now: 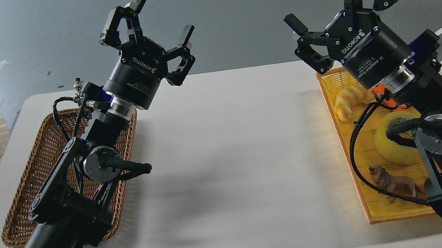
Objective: Place and transfer tape with both arms
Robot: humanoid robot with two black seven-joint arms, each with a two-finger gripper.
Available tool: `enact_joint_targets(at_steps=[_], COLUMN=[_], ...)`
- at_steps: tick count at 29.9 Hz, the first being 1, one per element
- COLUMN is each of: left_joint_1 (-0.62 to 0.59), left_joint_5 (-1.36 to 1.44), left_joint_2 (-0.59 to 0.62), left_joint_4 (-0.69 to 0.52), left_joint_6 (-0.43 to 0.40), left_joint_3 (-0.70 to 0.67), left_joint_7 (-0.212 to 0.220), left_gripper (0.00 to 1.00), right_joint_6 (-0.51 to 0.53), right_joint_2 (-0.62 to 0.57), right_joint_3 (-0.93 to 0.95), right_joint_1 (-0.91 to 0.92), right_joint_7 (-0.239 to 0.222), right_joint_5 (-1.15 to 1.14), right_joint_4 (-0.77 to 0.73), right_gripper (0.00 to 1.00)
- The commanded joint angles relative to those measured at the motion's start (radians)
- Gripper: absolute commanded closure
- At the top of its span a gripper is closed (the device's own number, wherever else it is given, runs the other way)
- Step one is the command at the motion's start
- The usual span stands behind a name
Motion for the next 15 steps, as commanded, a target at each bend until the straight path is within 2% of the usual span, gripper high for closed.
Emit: enact_joint_targets(at_steps=[1,15], left_joint_1=[0.006,0.015], left_joint_5=[0.002,0.008], left_joint_2=[0.003,0.011], left_joint_4=[-0.008,-0.012], left_joint_6=[0.005,0.011], left_joint_3=[-0.001,-0.002], left_joint_7=[0.0,-0.001], left_gripper=[0.02,0.02], right_joint_6=[-0.001,-0.008], right_joint_2=[0.0,0.0], right_joint_3=[0.002,0.002], right_joint_1=[0.007,0.012], right_joint_7=[0.001,0.001], right_joint_5=[-0.034,-0.035], right_joint_4=[-0.004,-0.003], right_gripper=[0.0,0.0])
